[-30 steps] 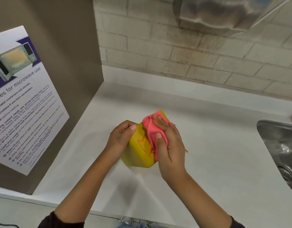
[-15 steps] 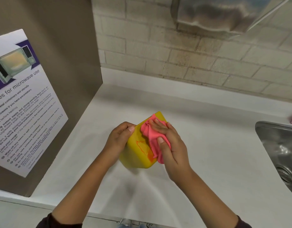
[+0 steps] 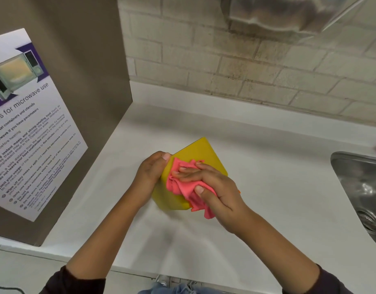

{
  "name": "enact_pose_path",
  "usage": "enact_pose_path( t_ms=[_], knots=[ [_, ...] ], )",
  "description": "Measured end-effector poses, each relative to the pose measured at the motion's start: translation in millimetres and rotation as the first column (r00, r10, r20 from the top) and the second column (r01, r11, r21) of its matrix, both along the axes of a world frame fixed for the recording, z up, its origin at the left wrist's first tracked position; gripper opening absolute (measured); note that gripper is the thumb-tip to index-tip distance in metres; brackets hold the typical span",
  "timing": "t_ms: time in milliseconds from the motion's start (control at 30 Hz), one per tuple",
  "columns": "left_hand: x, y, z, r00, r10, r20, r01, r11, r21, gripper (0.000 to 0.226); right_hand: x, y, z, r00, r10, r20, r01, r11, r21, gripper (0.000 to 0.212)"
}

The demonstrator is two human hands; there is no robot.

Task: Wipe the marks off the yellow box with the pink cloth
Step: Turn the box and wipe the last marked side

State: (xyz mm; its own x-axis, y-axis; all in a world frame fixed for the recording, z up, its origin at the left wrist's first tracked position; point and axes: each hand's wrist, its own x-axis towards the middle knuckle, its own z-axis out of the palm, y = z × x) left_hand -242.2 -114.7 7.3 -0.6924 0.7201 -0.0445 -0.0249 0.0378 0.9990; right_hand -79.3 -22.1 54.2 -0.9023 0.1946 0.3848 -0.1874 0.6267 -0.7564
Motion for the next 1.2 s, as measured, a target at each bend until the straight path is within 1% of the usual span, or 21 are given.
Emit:
enact_pose_path(
  t_ms=[133,267,367,433,500,533,567,600,633,667,700,733,767,800,867,933,1000,1033,1067,1100,1200],
  knots=[
    [-4.0,2.8,-4.2,0.999,0.025,-0.022,-0.027,0.998,-0.061,0.03,9.0,0.7,3.2,0.996,0.057,0.07,-0.059,0.998,0.029,0.036],
    [-3.9,2.2,-4.4,0.998,0.023,-0.056,-0.028,0.995,-0.095,0.029,20.6,2.0,6.6,0.987,0.098,0.126,-0.104,0.994,0.046,0.035],
    [-3.1,1.1,-3.7,0.998,0.042,-0.046,-0.047,0.993,-0.111,0.027,29.4,2.1,7.8,0.978,0.128,0.167,-0.138,0.989,0.048,0.034],
    [-1.0,0.6,-1.8,0.998,0.041,-0.05,-0.046,0.994,-0.098,0.029,35.9,2.7,7.8,0.97,0.145,0.196,-0.16,0.985,0.063,0.033],
    [2.7,-0.6,1.1,0.997,0.038,-0.066,-0.044,0.996,-0.083,0.041,47.6,7.6,3.4,0.959,0.157,0.235,-0.189,0.975,0.119,0.032],
    [3.5,-1.2,2.1,0.997,0.043,-0.066,-0.049,0.996,-0.078,0.043,54.8,11.5,-1.1,0.946,0.157,0.284,-0.208,0.965,0.161,0.031],
    [3.2,-2.4,3.2,0.997,0.056,-0.057,-0.06,0.995,-0.076,0.043,62.0,15.4,-6.3,0.929,0.144,0.342,-0.212,0.962,0.17,0.029],
    [2.2,-4.0,4.3,0.996,0.073,-0.044,-0.076,0.994,-0.081,0.041,68.2,18.2,-10.6,0.913,0.127,0.388,-0.186,0.975,0.118,0.029],
    [1.0,-5.1,5.4,0.996,0.086,-0.032,-0.089,0.992,-0.093,0.04,73.0,19.1,-12.8,0.906,0.124,0.404,-0.122,0.992,-0.029,0.029],
    [0.2,-6.1,5.9,0.996,0.088,-0.03,-0.091,0.991,-0.101,0.041,75.8,18.4,-11.2,0.918,0.136,0.373,-0.031,0.961,-0.274,0.029],
    [-0.1,-6.7,6.0,0.996,0.08,-0.033,-0.083,0.991,-0.103,0.043,76.6,17.7,-6.6,0.947,0.126,0.297,0.056,0.844,-0.534,0.028],
    [0.3,-7.2,5.6,0.997,0.068,-0.038,-0.072,0.993,-0.099,0.045,76.9,19.3,-3.2,0.973,0.085,0.216,0.108,0.658,-0.745,0.027],
    [1.4,-7.7,4.7,0.998,0.056,-0.04,-0.06,0.994,-0.087,0.046,76.9,22.1,-1.7,0.989,0.009,0.146,0.123,0.482,-0.867,0.022],
    [2.3,-7.9,3.3,0.998,0.042,-0.043,-0.045,0.996,-0.075,0.044,75.5,23.8,-0.3,0.993,-0.069,0.098,0.116,0.348,-0.93,0.019],
    [3.5,-9.8,0.3,0.999,0.001,-0.054,-0.004,0.998,-0.064,0.042,70.9,25.5,2.5,0.988,-0.155,0.011,0.031,0.127,-0.991,0.029],
    [2.9,-13.4,-1.2,0.996,-0.06,-0.063,0.057,0.997,-0.045,0.039,65.1,27.1,5.2,0.969,-0.246,-0.014,-0.027,-0.047,-0.999,0.03],
    [1.5,-17.5,1.4,0.99,-0.129,-0.059,0.128,0.992,-0.017,0.038,57.7,30.1,6.6,0.955,-0.296,-0.025,-0.08,-0.173,-0.982,0.048],
    [0.4,-20.0,2.7,0.986,-0.161,-0.044,0.161,0.987,-0.007,0.039,54.0,31.3,6.4,0.951,-0.306,-0.033,-0.102,-0.214,-0.972,0.055],
    [-0.6,-22.8,3.8,0.981,-0.193,-0.026,0.193,0.981,0.0,0.042,51.0,32.3,6.2,0.95,-0.307,-0.049,-0.125,-0.233,-0.964,0.057],
    [-1.9,-25.9,4.9,0.974,-0.227,-0.01,0.227,0.974,0.002,0.048,48.5,32.9,4.9,0.951,-0.301,-0.069,-0.144,-0.232,-0.962,0.055],
    [-11.3,-39.3,9.8,0.933,-0.356,0.042,0.357,0.934,-0.011,0.074,46.9,31.6,1.2,0.957,-0.274,-0.097,-0.168,-0.249,-0.954,0.051]
  ],
)
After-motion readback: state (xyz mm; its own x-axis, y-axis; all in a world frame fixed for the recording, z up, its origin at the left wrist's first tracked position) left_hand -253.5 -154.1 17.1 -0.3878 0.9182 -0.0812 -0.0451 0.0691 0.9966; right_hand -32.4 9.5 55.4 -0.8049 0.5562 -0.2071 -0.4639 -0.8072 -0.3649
